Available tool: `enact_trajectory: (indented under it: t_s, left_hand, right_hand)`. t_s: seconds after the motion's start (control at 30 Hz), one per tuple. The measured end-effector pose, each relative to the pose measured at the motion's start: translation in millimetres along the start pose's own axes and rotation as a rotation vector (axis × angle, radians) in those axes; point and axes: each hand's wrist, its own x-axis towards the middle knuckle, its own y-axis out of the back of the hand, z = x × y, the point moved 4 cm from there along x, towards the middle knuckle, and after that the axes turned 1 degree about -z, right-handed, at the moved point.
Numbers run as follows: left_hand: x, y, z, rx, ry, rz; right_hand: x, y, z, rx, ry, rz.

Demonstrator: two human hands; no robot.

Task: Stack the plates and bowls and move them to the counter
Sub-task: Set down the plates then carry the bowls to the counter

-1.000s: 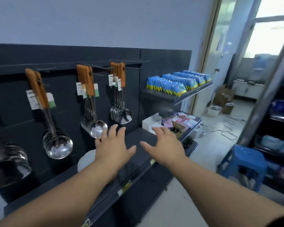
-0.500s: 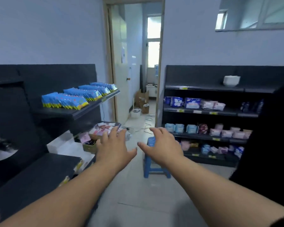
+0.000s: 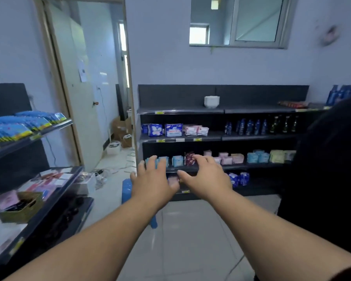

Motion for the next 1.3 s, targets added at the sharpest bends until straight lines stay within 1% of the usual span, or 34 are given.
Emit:
enact_trajectory:
  t_s: [0.13, 0.3, 0.6, 0.8, 1.1, 1.3]
  left_hand:
    - [36, -24, 14, -0.011, -0.018, -0.022]
    - [99, -62, 14, -0.031, -0.072, -0.044]
    - [249, -106, 8, -0.074, -0.242, -0.075]
    - [307, -143, 19, -0.102, -0.316, -0.137]
    - [367, -192, 67, -0.136, -0.366, -0.174]
    - [412, -216, 132, -0.124, -0.392, -0.156]
  right_hand:
    - [28, -14, 24, 0.005, -0.057, -0.021]
    - [81, -37, 43, -0.028, -0.125, -0.027]
    - [207, -63, 45, -0.033, -0.278, 0.046]
    - [260, -76, 63, -0.055, -0.354, 0.075]
    - [322, -83, 125, -0.057, -0.416, 0.100]
    - [371, -66, 179, -0.038, -0.363, 0.143]
